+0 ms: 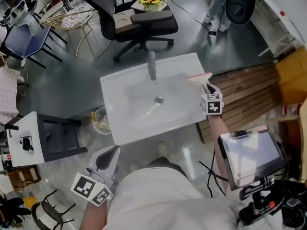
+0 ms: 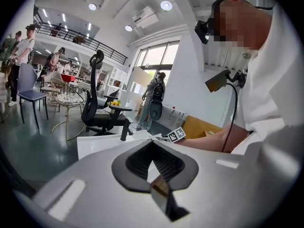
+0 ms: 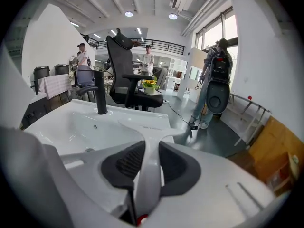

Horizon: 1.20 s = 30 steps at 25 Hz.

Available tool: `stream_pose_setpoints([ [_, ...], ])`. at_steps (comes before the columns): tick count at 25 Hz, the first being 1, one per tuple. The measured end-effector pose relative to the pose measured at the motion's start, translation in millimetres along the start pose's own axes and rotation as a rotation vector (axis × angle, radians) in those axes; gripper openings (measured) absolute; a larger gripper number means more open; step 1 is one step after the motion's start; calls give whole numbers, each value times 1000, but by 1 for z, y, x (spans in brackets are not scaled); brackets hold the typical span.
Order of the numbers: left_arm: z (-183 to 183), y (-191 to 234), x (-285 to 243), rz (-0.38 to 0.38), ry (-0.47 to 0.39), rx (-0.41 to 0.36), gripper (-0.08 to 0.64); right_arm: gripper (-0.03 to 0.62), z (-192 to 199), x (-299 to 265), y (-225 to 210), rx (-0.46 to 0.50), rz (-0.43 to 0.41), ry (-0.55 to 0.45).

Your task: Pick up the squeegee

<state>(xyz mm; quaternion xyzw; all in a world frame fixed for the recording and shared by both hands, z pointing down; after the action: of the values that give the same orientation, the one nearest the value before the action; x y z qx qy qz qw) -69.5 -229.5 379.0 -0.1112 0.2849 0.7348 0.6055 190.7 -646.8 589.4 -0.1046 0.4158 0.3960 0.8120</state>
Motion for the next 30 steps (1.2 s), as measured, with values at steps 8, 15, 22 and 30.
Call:
stream_pose_setpoints([
  [8, 20, 4, 34, 89, -13, -30, 8, 97, 14, 72, 36, -37, 19, -25],
  [15, 42, 13, 70, 162, -19, -47, 8, 97, 18, 150, 86, -69, 21, -84],
  [22, 64, 22, 100, 203, -17, -61, 8, 97, 30, 208, 135, -99, 4, -118],
  [30, 95, 20, 142, 243, -18, -72, 8, 97, 59, 283, 190, -118, 5, -153],
])
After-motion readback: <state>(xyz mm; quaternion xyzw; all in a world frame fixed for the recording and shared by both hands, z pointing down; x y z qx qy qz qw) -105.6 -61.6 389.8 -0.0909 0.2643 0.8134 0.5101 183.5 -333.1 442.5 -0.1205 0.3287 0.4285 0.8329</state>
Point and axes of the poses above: the fingertips, and each gripper's own axes: x backward along the fingers, y to its left, z out of its underside, the point moved 6 cm from there along x, backward along the fingers, and after that the axes turned 12 degrees about y, right-handed, at the moved point
